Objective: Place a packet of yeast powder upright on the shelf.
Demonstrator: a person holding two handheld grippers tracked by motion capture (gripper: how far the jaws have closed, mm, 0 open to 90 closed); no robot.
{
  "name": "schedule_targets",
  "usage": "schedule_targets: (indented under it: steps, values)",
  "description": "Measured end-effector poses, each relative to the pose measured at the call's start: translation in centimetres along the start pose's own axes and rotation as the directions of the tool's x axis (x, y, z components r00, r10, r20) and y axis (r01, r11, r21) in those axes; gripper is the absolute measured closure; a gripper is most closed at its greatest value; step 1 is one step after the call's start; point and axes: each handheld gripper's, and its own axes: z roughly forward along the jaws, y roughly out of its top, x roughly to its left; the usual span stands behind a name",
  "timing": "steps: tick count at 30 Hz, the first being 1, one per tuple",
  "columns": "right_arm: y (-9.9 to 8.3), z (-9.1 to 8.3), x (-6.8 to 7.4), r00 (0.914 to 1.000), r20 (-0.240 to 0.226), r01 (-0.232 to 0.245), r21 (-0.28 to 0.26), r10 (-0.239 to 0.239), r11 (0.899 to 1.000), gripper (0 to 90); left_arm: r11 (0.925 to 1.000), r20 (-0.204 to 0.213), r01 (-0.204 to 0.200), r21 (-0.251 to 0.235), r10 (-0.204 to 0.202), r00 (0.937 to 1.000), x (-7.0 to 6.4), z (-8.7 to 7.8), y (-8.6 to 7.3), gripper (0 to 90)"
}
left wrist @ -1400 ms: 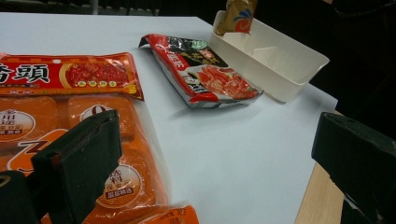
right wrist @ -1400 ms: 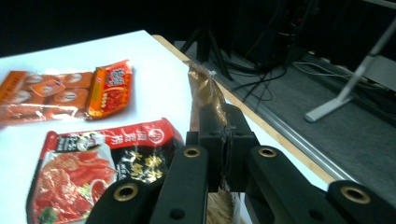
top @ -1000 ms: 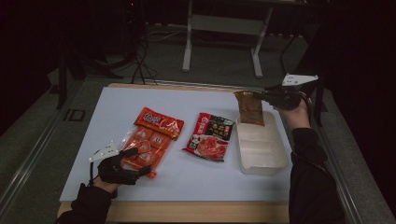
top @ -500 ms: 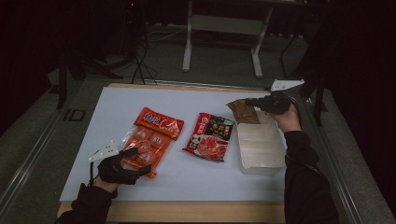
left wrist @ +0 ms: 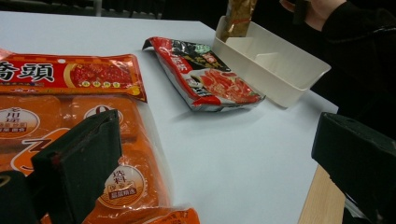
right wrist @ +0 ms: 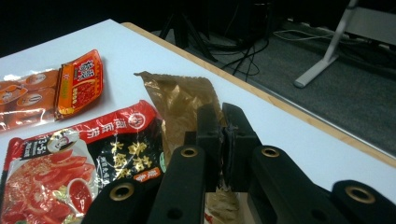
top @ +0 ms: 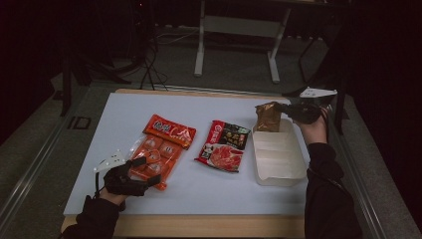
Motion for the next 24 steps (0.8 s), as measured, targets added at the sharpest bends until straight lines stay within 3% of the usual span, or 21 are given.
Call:
schedule_targets:
  steps: [4,7,11,13,14,19,24]
  values:
    - [-0.5,-0.4,-0.3,0.9996,0.006,-0.028,-0.014,0.028,1.0,85.8,1.0,0.001,0.001,-0.001,-0.001,1.0,0.0,0.1,0.0,2.1]
    - [-0.8,-0.7,-0.6,0.9986,0.027,-0.046,-0.013,0.046,0.999,78.9,1.0,-0.001,-0.002,0.0,0.002,1.0,0.0,0.0,0.0,2.1]
    - [-1.1,-1.3,-0.9,0.9961,0.06,-0.065,-0.009,0.066,0.998,78.7,1.0,-0.001,-0.002,-0.002,0.002,1.0,0.0,0.0,0.0,2.1]
    - [-1.1,-1.5,-0.8,0.9961,0.061,-0.064,-0.009,0.065,0.998,74.3,1.0,0.001,-0.002,-0.007,0.002,1.0,-0.1,0.0,0.1,2.1]
    - [-1.0,-1.7,-0.7,0.9959,0.061,-0.067,-0.021,0.068,0.998,68.5,0.9999,0.001,-0.008,-0.01,0.008,1.0,-0.2,0.0,0.1,2.1]
    - [-0.1,-2.8,0.1,0.9966,0.051,-0.061,-0.068,0.064,0.996,64.1,0.9985,0.001,-0.053,-0.014,0.053,0.9986,-0.5,0.2,0.3,2.2]
    - [0.9,-4.2,1.6,0.99,0.108,-0.081,-0.089,0.091,0.993,44.1,0.9929,0.0,-0.115,-0.03,0.115,0.9933,-1.2,0.3,0.6,3.6]
